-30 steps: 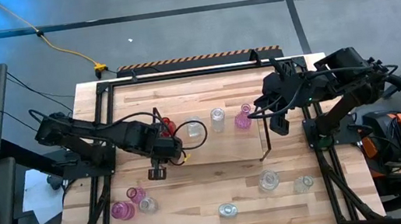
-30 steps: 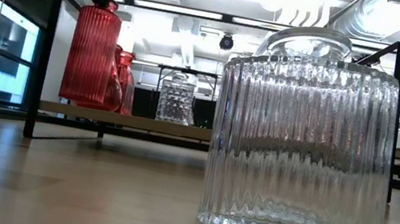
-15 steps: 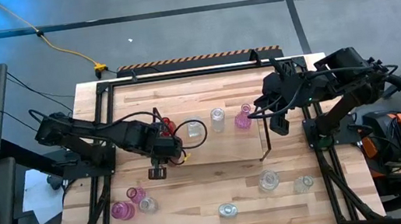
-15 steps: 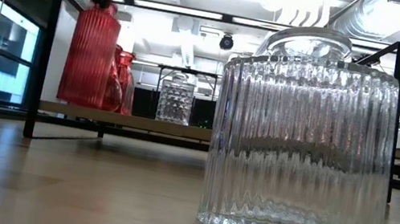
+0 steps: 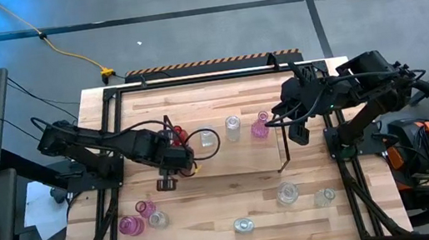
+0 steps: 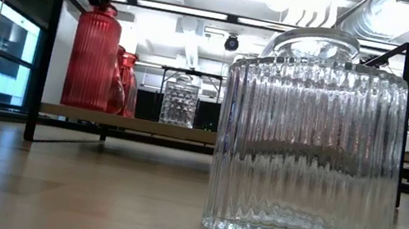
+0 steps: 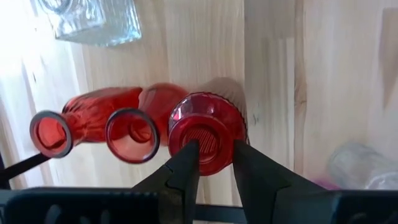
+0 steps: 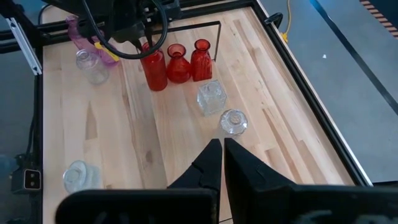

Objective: Sort vases onto shelf
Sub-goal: Put the red vase aligned with the other red vase on the shelf

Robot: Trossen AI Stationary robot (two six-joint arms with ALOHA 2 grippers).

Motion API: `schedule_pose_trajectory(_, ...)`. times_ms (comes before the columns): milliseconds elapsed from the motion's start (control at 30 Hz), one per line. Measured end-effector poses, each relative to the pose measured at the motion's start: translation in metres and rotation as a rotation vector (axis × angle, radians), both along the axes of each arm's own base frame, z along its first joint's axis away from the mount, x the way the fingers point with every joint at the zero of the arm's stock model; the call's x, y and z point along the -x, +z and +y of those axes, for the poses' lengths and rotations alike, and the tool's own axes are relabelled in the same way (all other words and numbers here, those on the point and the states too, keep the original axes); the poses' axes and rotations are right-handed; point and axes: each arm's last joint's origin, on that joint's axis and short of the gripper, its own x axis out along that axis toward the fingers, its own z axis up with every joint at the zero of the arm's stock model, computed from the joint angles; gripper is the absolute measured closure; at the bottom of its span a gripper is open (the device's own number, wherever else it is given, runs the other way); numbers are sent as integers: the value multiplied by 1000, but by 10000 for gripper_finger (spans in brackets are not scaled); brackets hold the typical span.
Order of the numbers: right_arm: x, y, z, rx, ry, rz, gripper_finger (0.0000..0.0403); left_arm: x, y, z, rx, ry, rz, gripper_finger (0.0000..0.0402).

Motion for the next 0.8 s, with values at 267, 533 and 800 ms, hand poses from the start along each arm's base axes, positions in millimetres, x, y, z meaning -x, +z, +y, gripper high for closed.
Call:
schedule_pose_trajectory(267,0,0,0,-2,-2,0,403,1,0,1,-25,21,4,313)
schedule_pose_trajectory(533,0,0,0,-2,-2,0,403,1,0,1,-29,22,4,313)
schedule_pose_trajectory(800,0,0,0,-2,-2,0,403,3,2,1,-28,22,-2,313)
